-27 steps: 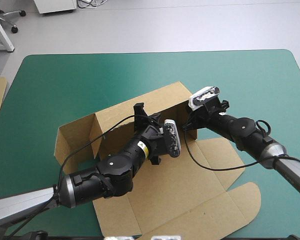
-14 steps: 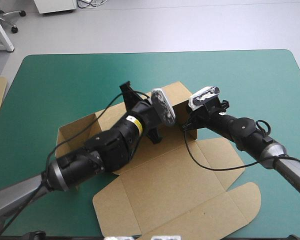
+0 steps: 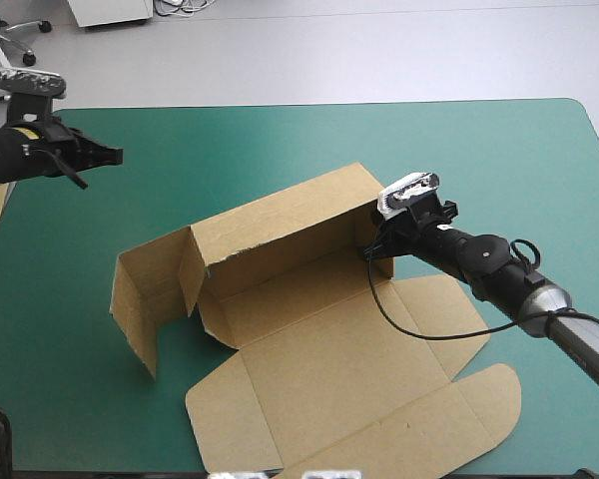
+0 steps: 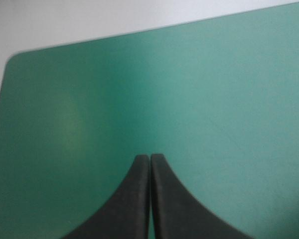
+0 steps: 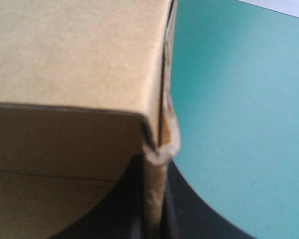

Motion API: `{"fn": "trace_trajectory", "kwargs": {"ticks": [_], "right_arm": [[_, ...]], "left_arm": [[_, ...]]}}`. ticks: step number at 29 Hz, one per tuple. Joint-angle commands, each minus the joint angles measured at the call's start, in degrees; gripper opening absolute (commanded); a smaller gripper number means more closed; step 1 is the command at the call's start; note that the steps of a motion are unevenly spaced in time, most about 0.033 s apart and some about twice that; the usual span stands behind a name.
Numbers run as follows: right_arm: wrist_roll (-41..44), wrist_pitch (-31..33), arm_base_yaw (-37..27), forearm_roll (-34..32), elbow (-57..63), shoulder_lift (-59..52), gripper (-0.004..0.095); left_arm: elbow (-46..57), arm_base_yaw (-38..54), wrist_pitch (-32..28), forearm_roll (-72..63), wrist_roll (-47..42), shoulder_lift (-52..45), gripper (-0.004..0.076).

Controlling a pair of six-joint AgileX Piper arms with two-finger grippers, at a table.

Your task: Fold the box

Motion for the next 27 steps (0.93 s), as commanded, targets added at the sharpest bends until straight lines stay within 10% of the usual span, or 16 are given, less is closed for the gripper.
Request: {"fn": "trace_trajectory", "kwargs": {"ticks": [1, 14, 27], "right_arm": [[4.76, 1.10, -0.51, -2.28, -1.76, -2.10, -0.0018], [55.74, 20.43, -6.40, -52.71, -12.57, -3.00, -0.0018], [67.37, 42.43, -6.40, -58.21, -33.97, -1.51, -0.0018]], "left_arm": [[-1.73, 7.87, 2.53, -14.14, 5.76, 1.23, -0.0009], [-1.64, 10.32, 0.31, -17.04, 10.08, 5.55, -0.0014], [-1.64, 10.32, -0.25, -17.04, 10.08, 7.42, -0.0014]]}}
